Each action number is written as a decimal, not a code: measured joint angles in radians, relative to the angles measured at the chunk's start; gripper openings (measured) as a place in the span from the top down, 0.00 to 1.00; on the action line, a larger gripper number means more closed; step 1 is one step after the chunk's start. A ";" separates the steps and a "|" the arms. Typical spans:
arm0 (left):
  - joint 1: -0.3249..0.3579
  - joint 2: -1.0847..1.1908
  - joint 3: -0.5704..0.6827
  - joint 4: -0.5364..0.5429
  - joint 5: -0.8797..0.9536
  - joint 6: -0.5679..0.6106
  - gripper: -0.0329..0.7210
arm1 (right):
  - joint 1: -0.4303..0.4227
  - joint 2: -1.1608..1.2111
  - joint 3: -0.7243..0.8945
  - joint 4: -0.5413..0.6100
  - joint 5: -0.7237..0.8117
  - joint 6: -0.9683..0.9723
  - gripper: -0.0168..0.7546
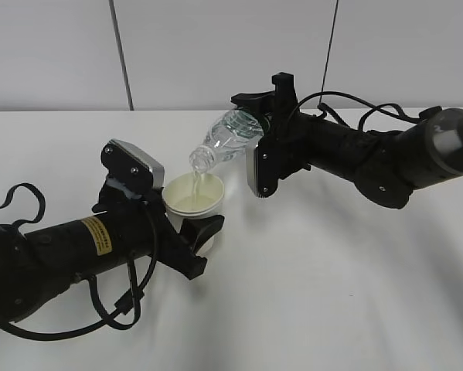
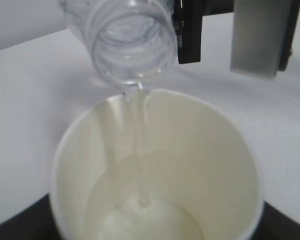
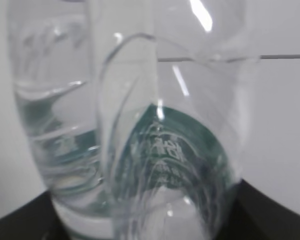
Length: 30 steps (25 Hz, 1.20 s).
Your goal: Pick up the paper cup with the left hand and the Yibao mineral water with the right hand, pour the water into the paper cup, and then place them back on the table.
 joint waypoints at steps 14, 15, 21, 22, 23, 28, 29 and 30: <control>0.000 0.000 0.000 -0.062 0.000 0.016 0.37 | 0.000 0.000 0.000 0.017 -0.015 0.483 0.44; 0.000 0.000 0.000 -0.069 0.000 0.016 0.37 | 0.000 0.000 0.000 0.019 -0.020 0.546 0.44; 0.000 0.000 0.000 -0.104 -0.010 0.020 0.37 | 0.000 0.000 0.000 0.048 -0.029 0.855 0.44; 0.000 0.000 0.000 -0.114 -0.017 0.020 0.37 | 0.000 0.000 0.000 0.055 -0.029 0.894 0.44; 0.000 0.000 0.000 -0.122 -0.022 0.020 0.37 | 0.000 0.000 0.000 0.066 -0.029 0.926 0.44; 0.008 0.000 0.000 -0.162 -0.028 0.020 0.37 | 0.000 -0.005 0.038 0.161 -0.034 1.046 0.44; 0.016 0.000 0.000 -0.167 -0.029 0.020 0.37 | 0.000 -0.006 0.052 0.175 -0.037 1.068 0.44; 0.025 0.000 0.000 -0.169 -0.030 0.021 0.37 | 0.000 -0.011 0.066 0.190 -0.040 1.089 0.44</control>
